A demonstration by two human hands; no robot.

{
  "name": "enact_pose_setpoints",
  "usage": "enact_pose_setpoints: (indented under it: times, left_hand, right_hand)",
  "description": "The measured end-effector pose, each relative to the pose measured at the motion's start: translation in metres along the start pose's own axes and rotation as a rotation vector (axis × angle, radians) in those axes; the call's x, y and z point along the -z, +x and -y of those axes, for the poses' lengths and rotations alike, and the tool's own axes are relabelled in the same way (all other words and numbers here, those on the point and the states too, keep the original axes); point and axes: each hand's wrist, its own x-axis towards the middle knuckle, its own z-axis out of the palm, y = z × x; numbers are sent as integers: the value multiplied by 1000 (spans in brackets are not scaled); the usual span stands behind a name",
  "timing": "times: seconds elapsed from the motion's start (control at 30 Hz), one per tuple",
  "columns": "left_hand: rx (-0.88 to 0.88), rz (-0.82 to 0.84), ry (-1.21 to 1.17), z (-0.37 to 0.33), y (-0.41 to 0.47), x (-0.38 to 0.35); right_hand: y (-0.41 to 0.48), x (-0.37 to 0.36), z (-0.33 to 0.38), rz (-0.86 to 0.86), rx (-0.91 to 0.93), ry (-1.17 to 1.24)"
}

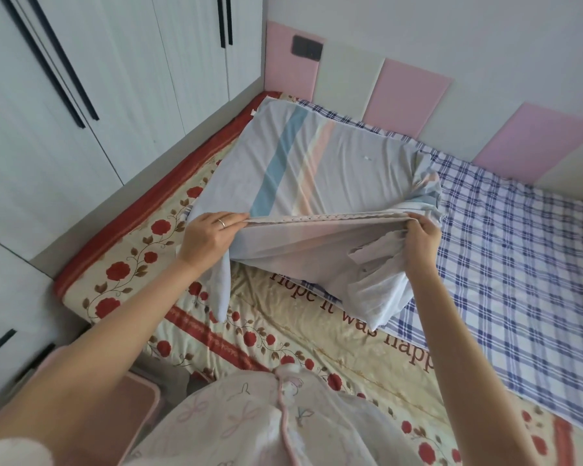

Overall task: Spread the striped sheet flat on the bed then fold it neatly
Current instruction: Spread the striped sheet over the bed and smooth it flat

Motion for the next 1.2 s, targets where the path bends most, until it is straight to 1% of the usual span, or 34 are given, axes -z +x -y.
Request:
enact_pose_setpoints:
  times: [0.13,0.23,0.3,0.37,0.4,0.43,0.47,0.5,0.53,0.57,0.6,0.67,0.73,0.8,0.83,0.87,0.93,0.97,1.0,1.03,1.07,1.1,1.13,1.17,1.2]
  left_hand:
    - [137,36,-28,2,7,-5]
    - [157,-1,-33,3,19,-5]
    - [173,-19,-58,2,36,3]
    - [242,-12,-86,0,55,11]
    - [342,-17,-132,-4,64,13]
    - [482,-26,-224,-9,72,12]
    - [642,-28,-353,-15,78,9]
    - [791,16,-489,-20,80,3]
    - [887,102,-600,-26,79,-3]
    - [923,236,-655,-31,74,-13]
    - [913,408,-668,-36,63,-24]
    - [816,771,-607,-49,41,-37]
    - [672,1107,-495,-66,14,-48]
    - [475,1504,-421,-79,-15,-58]
    - [383,1725,-396,-88,-26,-65]
    - [322,1927,-363,-92,-37,-70]
    - [237,2280,-221,-99,-53,-68]
    - [175,2427,-102,-99,-64,-69]
    - [176,2471,11,-91,-78,-75]
    - [182,2449,81,-84,-94,-83]
    - [131,2387,77,-75,-108,-87]
    - [158,2328,22,-68,-122,-95]
    - [236,2257,-89,-65,-126,-100]
    - [356,2162,-205,-64,-118,-106]
    - [542,1994,-304,-63,-97,-111]
  right_hand:
    - [-3,4,-3,25,-54,60]
    - [-3,10,-2,-4,-60,98]
    - [-4,15,1,-19,-11,85]
    - [-4,20,5,-22,113,-5]
    - [-3,23,6,-3,183,-83]
    - [-2,26,5,29,229,-162]
    - [-3,31,2,73,244,-256]
    - [-4,36,-4,119,241,-388]
    - [-5,43,-16,150,205,-582]
    - [-9,51,-30,184,128,-811]
    - [-17,62,-48,227,5,-1021]
    - [-32,81,-92,345,-300,-1276]
    - [-63,104,-135,545,-607,-1306]
    - [-102,118,-168,672,-893,-1170]
    - [-119,125,-186,736,-966,-1145]
    - [-133,127,-197,835,-986,-1208]
    - [-156,128,-208,942,-1037,-1266]
    - [-160,132,-220,916,-1132,-1193]
    - [-158,136,-233,894,-1191,-1124]
    - [-160,143,-242,853,-1229,-1070]
    - [-161,146,-247,836,-1288,-1010]
    - [-163,148,-253,792,-1343,-956]
    - [-162,149,-258,754,-1353,-878]
    - [-157,145,-255,725,-1350,-782]
    - [-141,141,-258,660,-1311,-639]
